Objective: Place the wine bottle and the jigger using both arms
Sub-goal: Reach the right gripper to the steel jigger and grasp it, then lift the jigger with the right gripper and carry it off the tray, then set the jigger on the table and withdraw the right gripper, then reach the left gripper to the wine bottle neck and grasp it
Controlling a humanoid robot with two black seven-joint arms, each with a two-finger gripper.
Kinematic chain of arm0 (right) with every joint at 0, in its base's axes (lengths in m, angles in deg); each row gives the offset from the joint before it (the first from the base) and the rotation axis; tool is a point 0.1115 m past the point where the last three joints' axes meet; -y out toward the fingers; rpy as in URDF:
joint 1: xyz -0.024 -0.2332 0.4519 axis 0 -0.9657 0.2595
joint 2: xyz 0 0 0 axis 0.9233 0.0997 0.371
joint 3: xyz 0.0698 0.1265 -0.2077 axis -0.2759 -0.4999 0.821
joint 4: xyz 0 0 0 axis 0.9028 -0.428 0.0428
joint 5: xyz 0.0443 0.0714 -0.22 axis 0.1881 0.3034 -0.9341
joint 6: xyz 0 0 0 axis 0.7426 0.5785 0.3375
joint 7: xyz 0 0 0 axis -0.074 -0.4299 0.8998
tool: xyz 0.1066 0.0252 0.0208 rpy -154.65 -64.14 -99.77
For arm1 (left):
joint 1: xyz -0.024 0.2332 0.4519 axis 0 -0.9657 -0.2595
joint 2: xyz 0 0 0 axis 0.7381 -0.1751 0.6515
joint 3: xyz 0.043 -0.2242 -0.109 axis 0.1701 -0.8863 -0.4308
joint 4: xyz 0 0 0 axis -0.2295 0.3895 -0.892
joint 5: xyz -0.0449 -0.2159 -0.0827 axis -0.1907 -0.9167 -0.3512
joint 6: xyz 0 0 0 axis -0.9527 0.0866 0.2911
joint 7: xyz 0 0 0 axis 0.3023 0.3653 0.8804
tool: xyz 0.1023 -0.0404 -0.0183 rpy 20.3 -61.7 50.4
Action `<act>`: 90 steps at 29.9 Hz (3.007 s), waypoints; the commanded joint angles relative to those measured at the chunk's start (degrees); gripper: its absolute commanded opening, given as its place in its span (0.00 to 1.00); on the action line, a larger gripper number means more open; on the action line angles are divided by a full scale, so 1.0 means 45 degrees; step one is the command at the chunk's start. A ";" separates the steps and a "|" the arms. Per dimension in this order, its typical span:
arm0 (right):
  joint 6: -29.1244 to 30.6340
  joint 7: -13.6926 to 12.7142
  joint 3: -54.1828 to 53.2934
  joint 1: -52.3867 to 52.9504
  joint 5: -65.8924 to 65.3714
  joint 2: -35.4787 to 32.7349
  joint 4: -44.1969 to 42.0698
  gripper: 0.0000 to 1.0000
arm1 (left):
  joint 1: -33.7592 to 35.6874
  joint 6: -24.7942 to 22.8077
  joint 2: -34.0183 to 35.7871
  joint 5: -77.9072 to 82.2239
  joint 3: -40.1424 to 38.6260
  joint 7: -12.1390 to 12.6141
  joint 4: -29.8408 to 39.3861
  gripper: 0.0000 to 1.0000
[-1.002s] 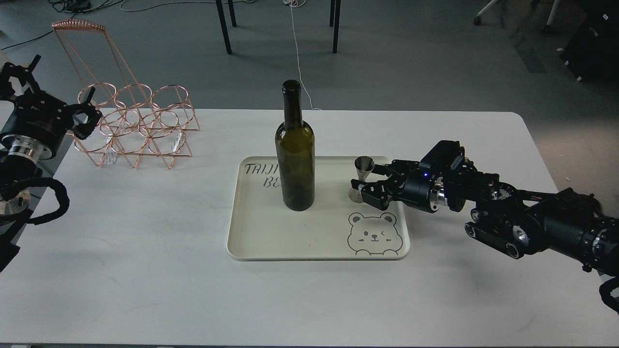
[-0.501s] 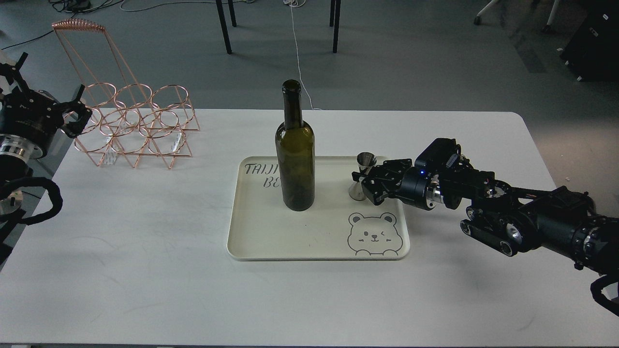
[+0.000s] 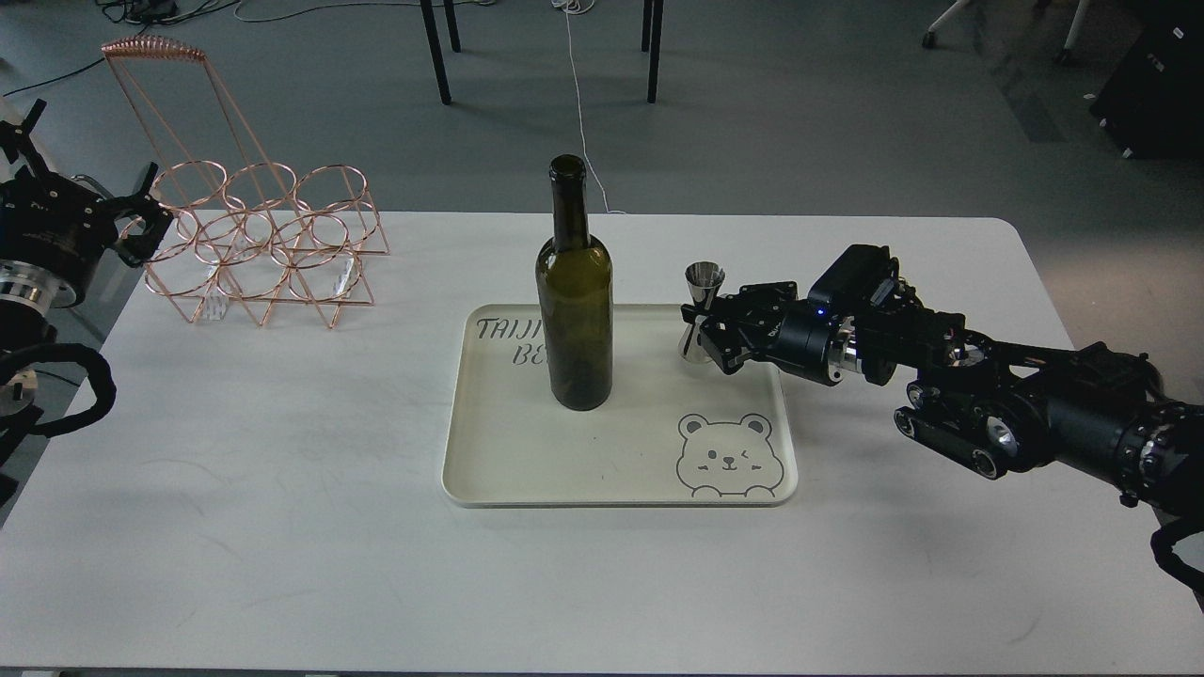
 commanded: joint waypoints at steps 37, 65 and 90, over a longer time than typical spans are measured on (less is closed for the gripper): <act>-0.1643 -0.0001 -0.1168 -0.3681 0.2561 -0.3265 -0.1249 0.28 | 0.0116 0.0078 0.0210 -0.0010 0.0117 0.0020 0.0159 0.98; -0.1643 -0.0001 -0.1245 -0.3332 0.4236 -0.9064 0.4628 0.98 | 0.0019 -0.0371 0.1477 0.0068 0.0702 0.0195 0.1055 0.98; 0.5280 -0.0001 -0.5582 0.0304 1.3748 -0.6177 0.0063 0.98 | 0.1932 -0.0274 0.6149 1.5859 0.1836 0.0176 1.0605 0.98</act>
